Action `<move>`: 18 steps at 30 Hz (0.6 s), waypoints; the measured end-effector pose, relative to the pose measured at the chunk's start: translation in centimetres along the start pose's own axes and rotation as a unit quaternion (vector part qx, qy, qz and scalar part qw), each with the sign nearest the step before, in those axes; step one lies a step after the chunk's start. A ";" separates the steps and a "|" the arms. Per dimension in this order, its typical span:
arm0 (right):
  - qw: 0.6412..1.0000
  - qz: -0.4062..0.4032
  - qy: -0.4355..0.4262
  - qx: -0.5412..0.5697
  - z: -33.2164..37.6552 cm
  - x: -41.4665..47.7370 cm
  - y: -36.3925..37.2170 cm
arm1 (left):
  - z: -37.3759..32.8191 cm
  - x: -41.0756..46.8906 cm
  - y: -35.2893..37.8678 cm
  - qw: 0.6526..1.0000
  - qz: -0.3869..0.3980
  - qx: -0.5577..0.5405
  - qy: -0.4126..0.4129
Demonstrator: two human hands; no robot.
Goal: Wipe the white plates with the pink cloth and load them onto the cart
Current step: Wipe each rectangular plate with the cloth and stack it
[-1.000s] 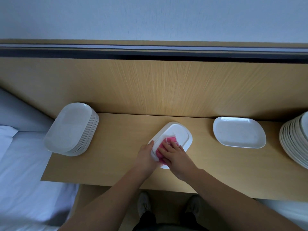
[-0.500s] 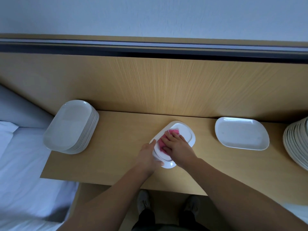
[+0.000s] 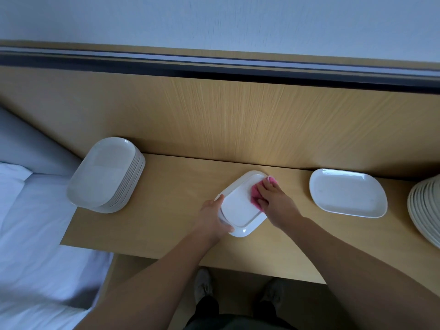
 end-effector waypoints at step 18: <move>0.983 -0.043 -0.160 0.079 5.1 -5.0 -4.3 | -2.0 -3.6 -3.8 0.987 -0.030 -0.151 0.041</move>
Point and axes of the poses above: each hand's wrist, its own x-axis towards the middle knuckle, its own y-axis out of the palm, z = x × y, the point moved 9 cm from there along x, towards the middle knuckle, and after that the axes turned 13 degrees about x, right-handed, at the moved point
